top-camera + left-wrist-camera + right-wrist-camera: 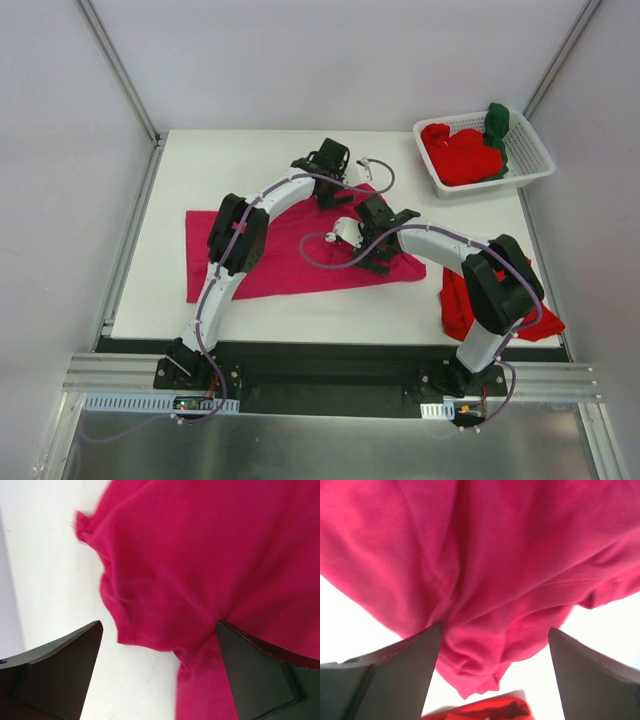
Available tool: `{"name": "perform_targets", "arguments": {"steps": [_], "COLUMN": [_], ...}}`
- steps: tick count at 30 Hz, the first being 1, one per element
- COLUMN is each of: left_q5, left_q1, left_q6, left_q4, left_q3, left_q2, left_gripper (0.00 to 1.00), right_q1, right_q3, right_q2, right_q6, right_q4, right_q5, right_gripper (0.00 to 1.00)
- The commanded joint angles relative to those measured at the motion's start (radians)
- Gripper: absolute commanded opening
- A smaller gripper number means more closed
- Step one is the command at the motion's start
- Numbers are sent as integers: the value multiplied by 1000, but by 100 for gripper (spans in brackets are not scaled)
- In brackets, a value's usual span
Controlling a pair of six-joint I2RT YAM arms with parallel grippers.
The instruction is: Fold and stack the t-shirts
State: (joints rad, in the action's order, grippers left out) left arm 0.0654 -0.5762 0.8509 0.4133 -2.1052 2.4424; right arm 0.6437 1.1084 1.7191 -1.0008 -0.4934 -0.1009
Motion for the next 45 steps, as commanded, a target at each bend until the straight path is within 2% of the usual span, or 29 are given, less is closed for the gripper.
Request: {"name": "perform_targets", "arguments": {"steps": [1,4,8,12,19,26,36,41,45], "left_q5": [-104,-157,-159,-177,-252,-256,-168,-81,-72], "left_q1": [-7,-4,-2,3,-1,-68,-59,-39,-45], "left_q6": [-44,-96,-171,-265,-478,-539,-639,-696,-827], "left_q4": [31,110,192,307,400,401,397,386,383], "left_q3": [129,178,241,241,211,261,283,300,350], "left_q2": [-166,-241,-333,-396,-422,-408,-398,-467,-516], "left_gripper": [99,99,99,99,97,96,98,99,99], "right_q1": [7,1,-15,-29,-56,-76,-111,-130,-148], "right_q3": [-2,7,24,22,-7,-12,77,131,230], "right_q2": [-29,-12,5,11,13,2,-15,-56,-72], "right_q6": [8,-15,-30,-45,-24,11,223,321,399], "right_q4": [101,157,194,220,237,256,47,-8,-104], "right_q5": [-98,-160,-200,-224,-218,-206,-146,-229,-241], "right_gripper": [89,90,90,90,90,90,91,92,95]}}
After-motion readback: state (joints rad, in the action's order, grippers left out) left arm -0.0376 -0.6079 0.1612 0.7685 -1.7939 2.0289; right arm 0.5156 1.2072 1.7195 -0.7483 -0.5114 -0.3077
